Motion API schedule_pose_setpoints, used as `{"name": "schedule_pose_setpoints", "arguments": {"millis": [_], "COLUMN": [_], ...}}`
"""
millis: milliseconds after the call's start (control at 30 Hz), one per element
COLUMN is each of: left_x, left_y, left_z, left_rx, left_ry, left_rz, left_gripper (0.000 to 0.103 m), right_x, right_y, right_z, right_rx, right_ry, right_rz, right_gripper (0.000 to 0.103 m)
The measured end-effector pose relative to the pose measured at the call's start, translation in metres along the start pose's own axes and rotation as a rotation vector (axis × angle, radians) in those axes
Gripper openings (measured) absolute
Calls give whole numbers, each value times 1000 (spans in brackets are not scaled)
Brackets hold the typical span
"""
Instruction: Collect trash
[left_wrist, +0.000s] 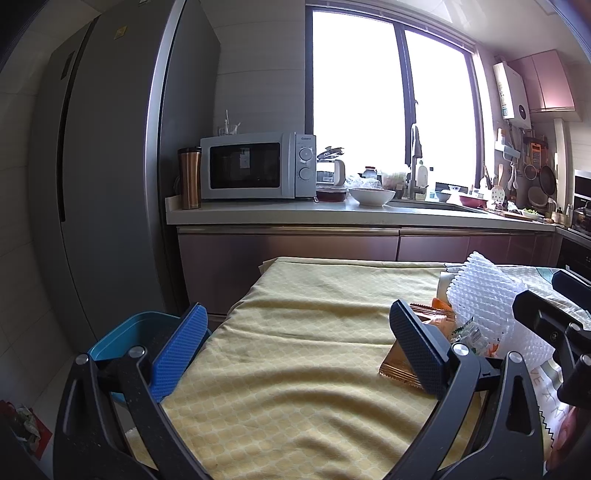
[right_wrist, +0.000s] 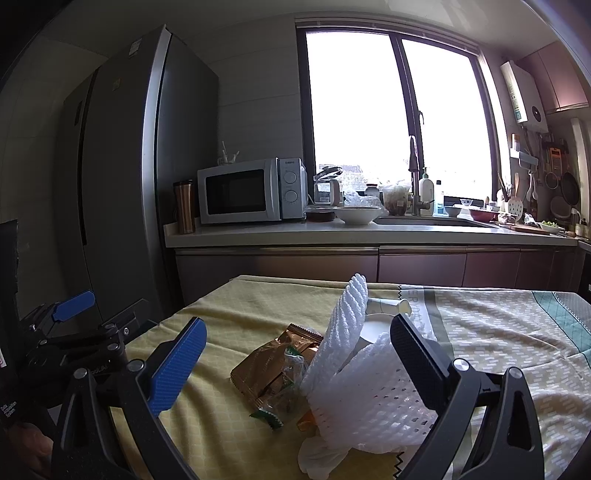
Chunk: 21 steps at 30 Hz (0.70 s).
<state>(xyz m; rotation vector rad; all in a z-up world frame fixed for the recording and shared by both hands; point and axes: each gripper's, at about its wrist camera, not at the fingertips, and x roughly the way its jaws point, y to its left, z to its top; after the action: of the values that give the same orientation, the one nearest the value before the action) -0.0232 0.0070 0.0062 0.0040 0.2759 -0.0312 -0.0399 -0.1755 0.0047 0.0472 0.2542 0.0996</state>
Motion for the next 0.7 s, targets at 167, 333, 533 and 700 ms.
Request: {"name": "schedule_pose_setpoints", "arguments": {"millis": [167, 333, 533, 700], "left_x": [0, -1, 1, 4], "left_y": [-2, -6, -12, -20], "left_z": [-1, -2, -3, -5], "left_rx": [2, 8, 23, 46], "left_ry": [0, 4, 18, 33], "left_rz": [-4, -22, -47, -80], "left_gripper": [97, 97, 97, 97], "right_x": [0, 0, 1, 2], "right_y": [-1, -5, -11, -25], "right_z": [0, -1, 0, -2], "right_rx": [5, 14, 23, 52], "right_ry": [-1, 4, 7, 25], "right_rz": [1, 1, -8, -33], "right_gripper": [96, 96, 96, 96]}}
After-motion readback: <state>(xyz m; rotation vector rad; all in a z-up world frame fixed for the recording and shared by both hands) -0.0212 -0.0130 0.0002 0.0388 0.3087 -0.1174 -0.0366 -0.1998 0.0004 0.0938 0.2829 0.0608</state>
